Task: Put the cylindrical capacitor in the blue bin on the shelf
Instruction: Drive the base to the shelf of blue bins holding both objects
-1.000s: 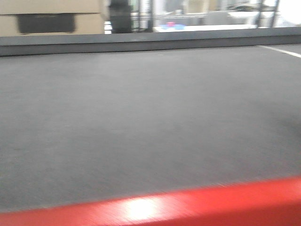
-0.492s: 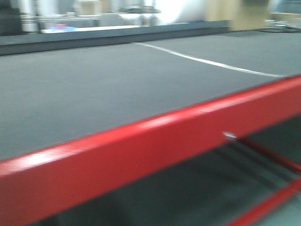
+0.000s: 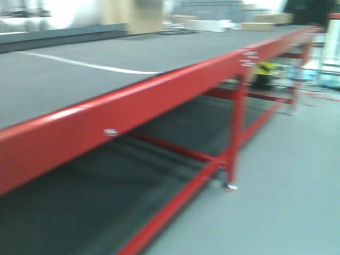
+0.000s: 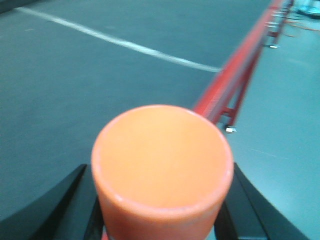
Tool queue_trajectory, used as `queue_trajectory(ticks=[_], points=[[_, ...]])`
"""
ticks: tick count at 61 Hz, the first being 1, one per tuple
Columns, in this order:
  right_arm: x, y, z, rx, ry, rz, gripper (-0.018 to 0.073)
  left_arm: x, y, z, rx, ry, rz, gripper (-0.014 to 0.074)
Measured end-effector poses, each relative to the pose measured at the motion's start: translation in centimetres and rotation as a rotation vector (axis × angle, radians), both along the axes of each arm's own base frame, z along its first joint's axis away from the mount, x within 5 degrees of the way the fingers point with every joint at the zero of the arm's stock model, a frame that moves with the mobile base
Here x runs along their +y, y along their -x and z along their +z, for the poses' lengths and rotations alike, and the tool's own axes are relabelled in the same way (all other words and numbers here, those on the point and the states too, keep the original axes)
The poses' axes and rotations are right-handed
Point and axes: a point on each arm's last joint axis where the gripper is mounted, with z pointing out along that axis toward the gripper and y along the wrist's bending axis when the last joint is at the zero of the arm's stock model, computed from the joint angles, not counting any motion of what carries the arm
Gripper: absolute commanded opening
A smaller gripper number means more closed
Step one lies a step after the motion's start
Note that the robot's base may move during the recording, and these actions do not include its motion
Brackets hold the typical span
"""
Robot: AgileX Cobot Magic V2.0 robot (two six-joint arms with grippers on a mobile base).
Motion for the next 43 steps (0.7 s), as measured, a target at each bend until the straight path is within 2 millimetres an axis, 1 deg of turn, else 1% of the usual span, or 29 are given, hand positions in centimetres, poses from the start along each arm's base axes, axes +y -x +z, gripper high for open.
queue_trajectory(ticks=[43], points=[[0.00, 0.00, 0.00, 0.000, 0.000, 0.000, -0.0162, 0.00, 0.00, 0.00, 0.000, 0.000, 0.000, -0.0111]])
